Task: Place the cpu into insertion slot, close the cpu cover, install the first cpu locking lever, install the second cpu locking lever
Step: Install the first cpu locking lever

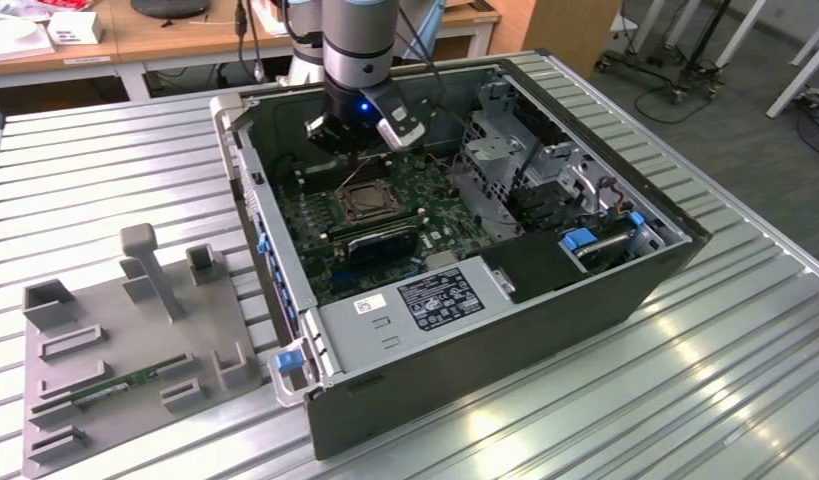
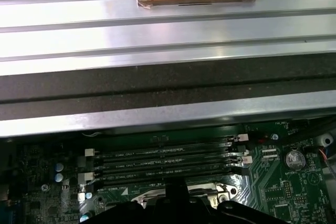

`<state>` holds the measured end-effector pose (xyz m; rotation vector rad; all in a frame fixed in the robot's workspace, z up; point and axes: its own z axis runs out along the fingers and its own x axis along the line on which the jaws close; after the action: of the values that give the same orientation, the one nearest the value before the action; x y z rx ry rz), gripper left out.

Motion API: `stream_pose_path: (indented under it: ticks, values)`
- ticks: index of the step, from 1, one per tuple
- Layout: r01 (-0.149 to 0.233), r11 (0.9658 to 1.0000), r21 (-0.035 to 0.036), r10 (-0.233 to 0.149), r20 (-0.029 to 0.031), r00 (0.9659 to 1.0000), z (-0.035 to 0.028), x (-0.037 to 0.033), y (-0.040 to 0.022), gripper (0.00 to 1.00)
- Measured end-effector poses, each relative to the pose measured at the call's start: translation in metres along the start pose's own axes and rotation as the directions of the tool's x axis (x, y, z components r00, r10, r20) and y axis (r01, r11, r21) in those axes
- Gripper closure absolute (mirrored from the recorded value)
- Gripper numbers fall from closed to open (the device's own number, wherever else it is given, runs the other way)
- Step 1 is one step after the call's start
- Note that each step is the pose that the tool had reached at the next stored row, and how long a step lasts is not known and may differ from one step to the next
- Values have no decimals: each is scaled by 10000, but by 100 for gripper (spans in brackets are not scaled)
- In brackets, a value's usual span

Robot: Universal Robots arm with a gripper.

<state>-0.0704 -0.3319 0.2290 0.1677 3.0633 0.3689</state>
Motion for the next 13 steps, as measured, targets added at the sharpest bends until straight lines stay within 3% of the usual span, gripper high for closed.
stream_pose_path:
  ticks: [9, 13]
  values:
    - [-1, 10000, -1, 1, -1, 10000, 22, -37, 0, 89]
    - [-3, 10000, -49, 3, -6, 10000, 27, -38, 4, 89]
